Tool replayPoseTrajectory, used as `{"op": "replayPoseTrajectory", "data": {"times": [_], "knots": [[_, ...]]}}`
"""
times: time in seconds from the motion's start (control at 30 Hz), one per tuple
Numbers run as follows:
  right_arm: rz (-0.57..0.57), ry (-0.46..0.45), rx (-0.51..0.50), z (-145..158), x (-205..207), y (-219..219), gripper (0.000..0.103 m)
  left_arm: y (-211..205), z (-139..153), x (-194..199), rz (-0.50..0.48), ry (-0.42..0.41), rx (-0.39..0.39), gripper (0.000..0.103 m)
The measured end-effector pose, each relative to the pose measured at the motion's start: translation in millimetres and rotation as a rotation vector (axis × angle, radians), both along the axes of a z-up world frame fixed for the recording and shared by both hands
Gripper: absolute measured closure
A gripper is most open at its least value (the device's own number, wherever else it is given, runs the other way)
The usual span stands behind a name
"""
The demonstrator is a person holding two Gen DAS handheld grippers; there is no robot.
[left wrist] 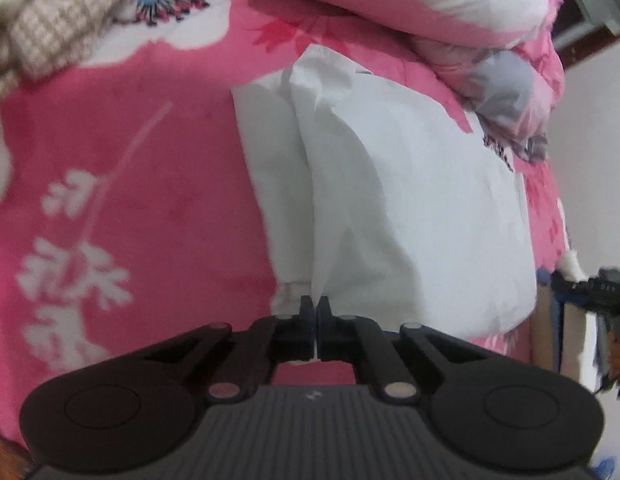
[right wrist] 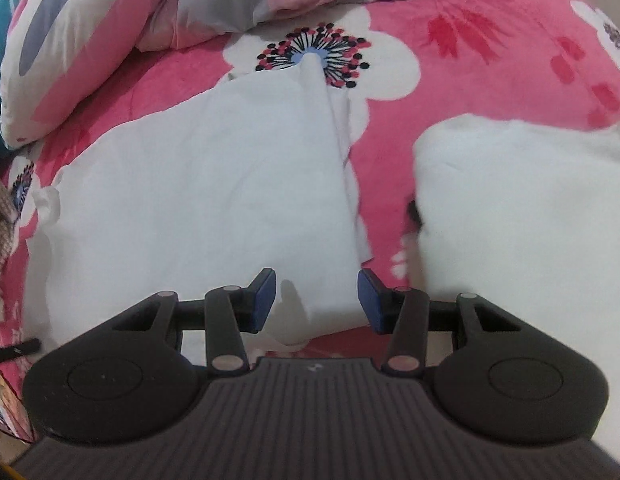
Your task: Fold clothes
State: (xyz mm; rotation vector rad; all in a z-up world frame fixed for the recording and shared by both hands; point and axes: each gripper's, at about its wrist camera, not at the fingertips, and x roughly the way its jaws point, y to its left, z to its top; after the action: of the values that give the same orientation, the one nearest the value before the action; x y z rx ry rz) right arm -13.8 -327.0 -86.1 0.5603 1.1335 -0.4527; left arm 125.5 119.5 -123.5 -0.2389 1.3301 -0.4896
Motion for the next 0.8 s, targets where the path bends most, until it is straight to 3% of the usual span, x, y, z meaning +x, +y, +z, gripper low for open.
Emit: {"op": "replayPoseTrajectory", "data": {"times": [0.1, 0.17, 0.2, 0.4, 0.47, 0.57, 0.73, 0.8], "knots": [[0.041, 0.017, 0.034, -6, -1, 0, 0.058, -4, -1, -3, -0.054, -0.019, 0.039, 0.087], [0.127, 0.058, 0.028, -10, 4, 5, 0.058, -7, -2, -4, -0.090, -0.032, 0.065, 0.060], [0.184, 0.092, 0.010, -12, 7, 9, 0.058, -8, -2, -5, -0.108, -0.039, 0.078, 0.059], [0.624, 0.301, -0.185, -33, 25, 47, 0.058, -16, -4, -10, -0.215, -0.077, 0.157, 0.062], [0.717, 0.352, -0.251, -41, 28, 55, 0.058, -19, -5, -10, -0.235, -0.096, 0.188, 0.084], [0.799, 0.369, -0.316, -51, 32, 60, 0.058, -18, -6, -5, -0.213, -0.102, 0.191, 0.096], [1.022, 0.377, -0.449, -63, 33, 81, 0.059, -25, -4, -8, -0.243, -0.135, 0.229, 0.098], [1.042, 0.380, -0.440, -63, 33, 83, 0.059, -28, -4, -9, -0.249, -0.145, 0.238, 0.098]]}}
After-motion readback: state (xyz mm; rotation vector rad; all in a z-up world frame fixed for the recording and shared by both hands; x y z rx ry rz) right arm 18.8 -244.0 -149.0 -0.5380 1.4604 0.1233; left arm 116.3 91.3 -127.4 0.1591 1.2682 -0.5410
